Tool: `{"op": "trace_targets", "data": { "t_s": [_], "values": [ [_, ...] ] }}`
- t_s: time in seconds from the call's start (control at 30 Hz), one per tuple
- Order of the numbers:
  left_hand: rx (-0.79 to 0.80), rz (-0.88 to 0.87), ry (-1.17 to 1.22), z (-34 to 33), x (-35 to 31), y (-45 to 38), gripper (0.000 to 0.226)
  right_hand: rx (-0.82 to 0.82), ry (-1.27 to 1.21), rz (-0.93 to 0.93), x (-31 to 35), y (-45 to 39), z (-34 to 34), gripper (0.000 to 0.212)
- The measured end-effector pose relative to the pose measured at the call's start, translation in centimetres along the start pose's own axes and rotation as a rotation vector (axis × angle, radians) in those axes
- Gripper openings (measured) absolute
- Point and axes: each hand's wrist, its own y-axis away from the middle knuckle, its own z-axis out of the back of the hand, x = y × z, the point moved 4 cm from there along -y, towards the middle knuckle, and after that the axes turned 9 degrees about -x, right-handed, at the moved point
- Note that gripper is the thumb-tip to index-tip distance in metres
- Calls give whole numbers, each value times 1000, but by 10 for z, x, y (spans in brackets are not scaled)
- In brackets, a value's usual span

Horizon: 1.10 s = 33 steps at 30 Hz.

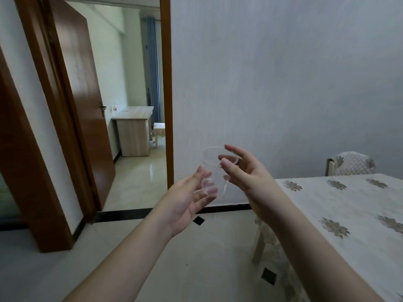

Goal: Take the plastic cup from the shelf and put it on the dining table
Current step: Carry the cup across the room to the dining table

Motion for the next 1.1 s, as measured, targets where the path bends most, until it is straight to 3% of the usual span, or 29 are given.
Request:
{"op": "trace_targets", "data": {
  "t_s": [0.3, 0.53, 0.7, 0.9, 1.1],
  "values": [
    [4, -7, 1, 50, -56, -111, 47, 2, 35, 10, -13, -109, -72, 82],
    [28, 25, -10, 62, -66, -180, 43, -6, 61, -8, -33, -167, -88, 85],
    [52, 27, -60, 47, -67, -236, 47, -35, 69, -21, -53, -217, -76, 76],
    [83, 21, -102, 7, -66, -313, 50, -102, 24, -10, -86, -288, -36, 93],
    [115, 22, -136, -52, -67, -391, 54, -137, -25, -18, -108, -365, 17, 63]
  ]
}}
